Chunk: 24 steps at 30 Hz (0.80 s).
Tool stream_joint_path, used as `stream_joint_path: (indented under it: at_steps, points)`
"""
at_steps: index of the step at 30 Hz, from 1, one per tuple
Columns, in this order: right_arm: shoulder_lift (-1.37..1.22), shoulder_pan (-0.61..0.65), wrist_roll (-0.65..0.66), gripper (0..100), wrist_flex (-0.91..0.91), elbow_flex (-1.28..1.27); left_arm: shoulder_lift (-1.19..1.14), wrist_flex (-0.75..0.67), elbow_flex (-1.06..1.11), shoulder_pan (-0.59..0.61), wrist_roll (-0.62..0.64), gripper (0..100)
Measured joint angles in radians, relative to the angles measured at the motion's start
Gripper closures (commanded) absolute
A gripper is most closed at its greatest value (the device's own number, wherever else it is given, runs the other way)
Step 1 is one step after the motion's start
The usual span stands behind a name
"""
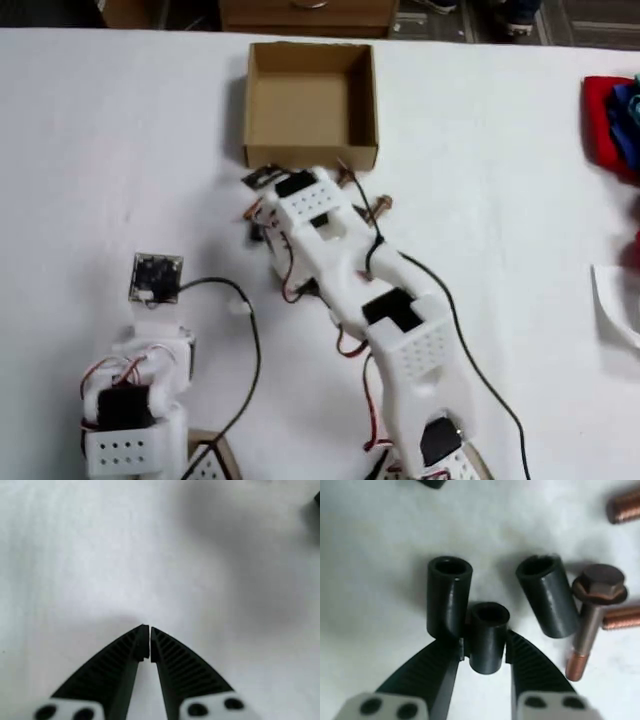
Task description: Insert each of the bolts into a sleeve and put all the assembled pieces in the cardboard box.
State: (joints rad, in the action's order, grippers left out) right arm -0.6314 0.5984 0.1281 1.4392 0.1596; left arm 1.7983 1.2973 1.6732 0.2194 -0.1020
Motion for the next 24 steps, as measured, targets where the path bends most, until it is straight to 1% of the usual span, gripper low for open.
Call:
stream_joint_path:
  at_steps: [2,3,4,6,10,12,14,16,18,24]
  points:
    - [-0.005,0.002,0.000,71.1,0.005,0.012,0.000,0.000,0.000,0.000,0.000,97]
    - [-0.008,0.012,0.000,67.6,0.012,0.017,0.000,0.000,0.000,0.000,0.000,97]
    - [-0.014,0.015,0.000,67.0,0.020,0.020,0.000,0.000,0.000,0.000,0.000,97]
    - [-0.017,0.028,0.000,70.3,0.026,0.020,0.000,0.000,0.000,0.000,0.000,97]
    - [-0.018,0.029,0.000,80.1,0.026,0.021,0.000,0.000,0.000,0.000,0.000,97]
    - [-0.018,0.026,0.000,87.9,0.026,0.028,0.000,0.000,0.000,0.000,0.000,97]
    - [-0.020,0.018,0.000,98.5,0.026,0.035,0.000,0.000,0.000,0.000,0.000,97]
    - [-0.021,0.003,0.000,96.5,0.026,0.043,0.000,0.000,0.000,0.000,0.000,97]
    - [-0.021,-0.018,0.000,98.1,0.026,0.044,0.000,0.000,0.000,0.000,0.000,97]
    - [-0.018,-0.055,0.000,97.8,0.026,0.044,0.000,0.000,0.000,0.000,0.000,97]
